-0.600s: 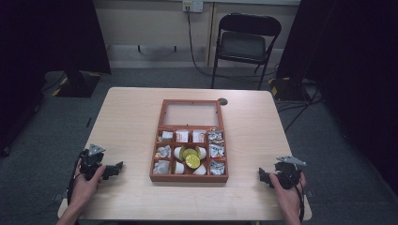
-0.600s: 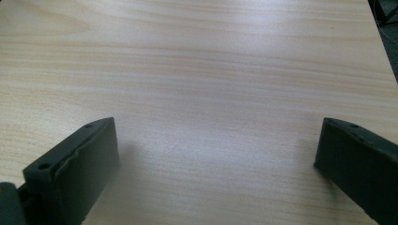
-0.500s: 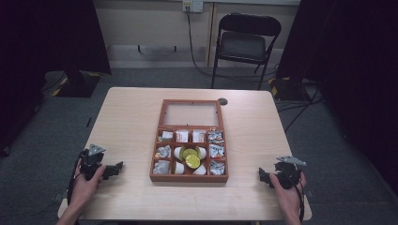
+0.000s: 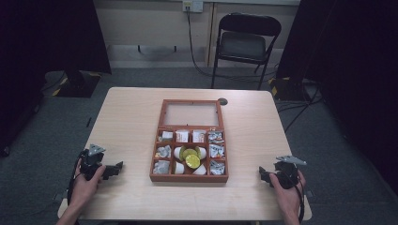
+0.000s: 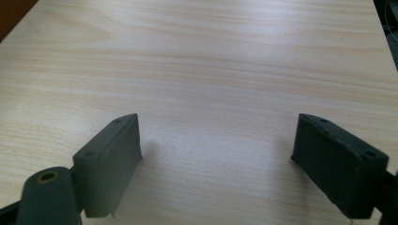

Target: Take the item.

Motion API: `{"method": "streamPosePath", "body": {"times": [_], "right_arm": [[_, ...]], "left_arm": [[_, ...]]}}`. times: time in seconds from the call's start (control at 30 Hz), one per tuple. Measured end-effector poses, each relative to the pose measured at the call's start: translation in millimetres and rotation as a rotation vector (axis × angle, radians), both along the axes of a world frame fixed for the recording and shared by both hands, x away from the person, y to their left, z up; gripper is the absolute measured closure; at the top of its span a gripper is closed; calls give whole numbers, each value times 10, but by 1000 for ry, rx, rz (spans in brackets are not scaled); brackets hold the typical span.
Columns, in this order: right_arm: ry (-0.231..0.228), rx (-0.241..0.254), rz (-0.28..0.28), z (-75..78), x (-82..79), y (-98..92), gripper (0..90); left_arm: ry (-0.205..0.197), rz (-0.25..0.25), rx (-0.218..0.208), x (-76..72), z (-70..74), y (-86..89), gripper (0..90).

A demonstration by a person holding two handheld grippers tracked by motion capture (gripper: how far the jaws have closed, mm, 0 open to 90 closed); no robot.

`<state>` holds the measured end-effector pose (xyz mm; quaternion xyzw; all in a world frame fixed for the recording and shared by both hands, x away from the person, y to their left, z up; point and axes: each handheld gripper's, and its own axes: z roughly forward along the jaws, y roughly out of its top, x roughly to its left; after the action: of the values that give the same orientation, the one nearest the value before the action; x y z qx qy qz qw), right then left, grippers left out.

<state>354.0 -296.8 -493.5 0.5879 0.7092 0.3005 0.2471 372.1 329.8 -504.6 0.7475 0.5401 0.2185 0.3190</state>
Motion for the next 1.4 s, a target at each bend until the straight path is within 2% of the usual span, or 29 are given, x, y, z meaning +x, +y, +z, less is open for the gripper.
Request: {"method": "streamPosePath", "body": {"times": [0.17,0.47,0.63,0.8,0.83,1.0,1.13,1.4], "right_arm": [[2,25,30,25,-9,31,181],[-33,62,92,112,-32,116,260],[-70,100,134,214,-79,177,323],[-83,128,159,272,-94,213,351],[-89,146,170,300,-97,227,361],[-100,163,203,385,-94,301,399],[-106,154,236,451,-72,389,409],[-112,149,294,531,-55,484,387]], "left_arm": [[0,0,0,0,0,0,0],[-1,1,-1,1,0,-2,0],[-1,1,-1,1,0,-2,0],[0,1,-1,1,0,-1,0],[-1,1,-1,1,-1,-2,0],[-1,1,-1,1,0,-1,0],[-1,1,-1,1,-1,-2,0],[-1,1,-1,1,-1,-1,0]]}}
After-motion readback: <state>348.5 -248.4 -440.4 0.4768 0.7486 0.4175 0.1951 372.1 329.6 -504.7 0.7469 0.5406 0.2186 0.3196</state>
